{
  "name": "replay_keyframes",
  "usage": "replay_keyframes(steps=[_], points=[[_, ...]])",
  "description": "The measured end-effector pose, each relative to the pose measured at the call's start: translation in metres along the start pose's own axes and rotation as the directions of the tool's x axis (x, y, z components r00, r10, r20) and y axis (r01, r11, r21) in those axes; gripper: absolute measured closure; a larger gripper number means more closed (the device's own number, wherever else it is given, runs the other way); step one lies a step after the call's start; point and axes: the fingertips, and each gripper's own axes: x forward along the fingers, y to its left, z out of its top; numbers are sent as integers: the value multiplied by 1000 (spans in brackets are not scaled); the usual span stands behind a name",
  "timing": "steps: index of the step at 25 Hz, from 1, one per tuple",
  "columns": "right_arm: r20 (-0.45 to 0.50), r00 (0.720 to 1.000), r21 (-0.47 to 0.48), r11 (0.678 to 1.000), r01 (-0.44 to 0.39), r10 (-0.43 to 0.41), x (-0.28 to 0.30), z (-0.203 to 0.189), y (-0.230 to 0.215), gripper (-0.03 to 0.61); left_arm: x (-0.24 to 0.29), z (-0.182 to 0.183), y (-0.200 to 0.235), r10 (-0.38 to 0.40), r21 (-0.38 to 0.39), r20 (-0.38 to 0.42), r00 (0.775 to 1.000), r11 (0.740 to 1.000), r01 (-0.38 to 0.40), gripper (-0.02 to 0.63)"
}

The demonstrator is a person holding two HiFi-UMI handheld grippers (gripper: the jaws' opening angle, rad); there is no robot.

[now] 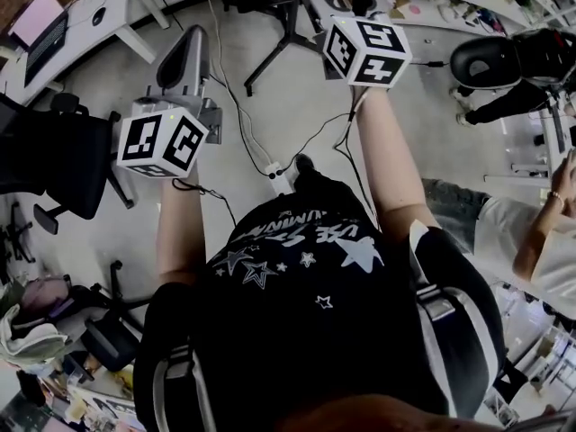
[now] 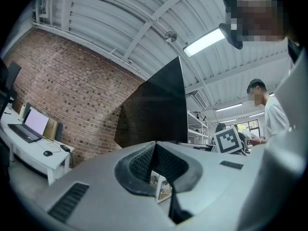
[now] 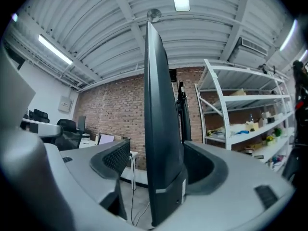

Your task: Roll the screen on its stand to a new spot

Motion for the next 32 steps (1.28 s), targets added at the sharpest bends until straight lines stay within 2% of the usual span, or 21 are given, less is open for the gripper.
replay_keyframes(steps=[5,13,19,24,32], points=[[17,1000,-52,998,22,-21,25,11,-6,235,23,-5,4,-1,2,-4,1000,1000,1,603],[19,999,-54,998,35,-34,52,17,-11,236,38,-9,4,-14,8,-18,1000,1000,14,603],[10,997,-75,994,83,-83,57,18,-14,241,38,-4,12,4,9,-13,1000,1000,-4,603],[-3,988,-79,985,156,-157,58,17,-22,283,36,-6,9,9,11,-17,1000,1000,-9,603],[33,967,-44,966,256,-254,50,19,-26,359,15,-7,3,24,8,-15,1000,1000,-24,603]])
